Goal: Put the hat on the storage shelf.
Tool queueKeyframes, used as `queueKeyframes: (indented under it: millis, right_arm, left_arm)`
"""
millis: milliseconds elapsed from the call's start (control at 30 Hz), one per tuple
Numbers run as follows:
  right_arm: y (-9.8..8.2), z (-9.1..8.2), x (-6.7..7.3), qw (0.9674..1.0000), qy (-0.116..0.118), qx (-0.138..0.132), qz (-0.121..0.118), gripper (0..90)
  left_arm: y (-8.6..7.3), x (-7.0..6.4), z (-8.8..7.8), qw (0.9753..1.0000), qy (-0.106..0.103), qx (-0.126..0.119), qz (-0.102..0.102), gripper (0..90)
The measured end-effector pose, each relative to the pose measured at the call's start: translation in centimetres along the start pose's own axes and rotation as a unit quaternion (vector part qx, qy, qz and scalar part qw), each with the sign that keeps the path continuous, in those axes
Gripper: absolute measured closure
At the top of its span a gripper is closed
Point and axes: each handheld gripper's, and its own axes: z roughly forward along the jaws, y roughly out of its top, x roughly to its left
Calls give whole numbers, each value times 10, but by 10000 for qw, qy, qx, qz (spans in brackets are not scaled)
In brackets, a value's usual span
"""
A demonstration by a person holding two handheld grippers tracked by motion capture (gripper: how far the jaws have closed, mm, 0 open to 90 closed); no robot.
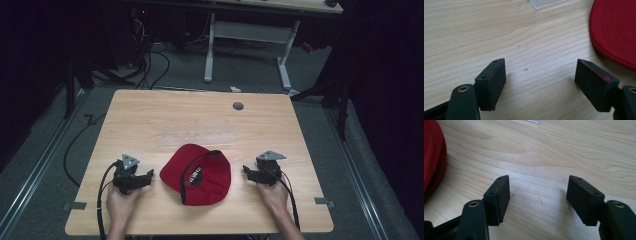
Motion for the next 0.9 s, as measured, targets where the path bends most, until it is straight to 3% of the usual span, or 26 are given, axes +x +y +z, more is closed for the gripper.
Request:
queueKeyframes:
  millis: [267, 567, 900]
  right_arm:
    - [0, -2, -1, 9999, 58, 42, 82, 358]
    - [-3, -12, -3, 9991, 252, -182, 276, 426]
    - [1, -24, -2, 9961, 671, -444, 376, 422]
  left_arm:
    - [0, 0, 0, 10000, -2, 4, 3, 251]
    - [0, 0, 0, 10000, 0, -1, -1, 251]
    - [0, 0, 0, 10000, 0, -3, -2, 251]
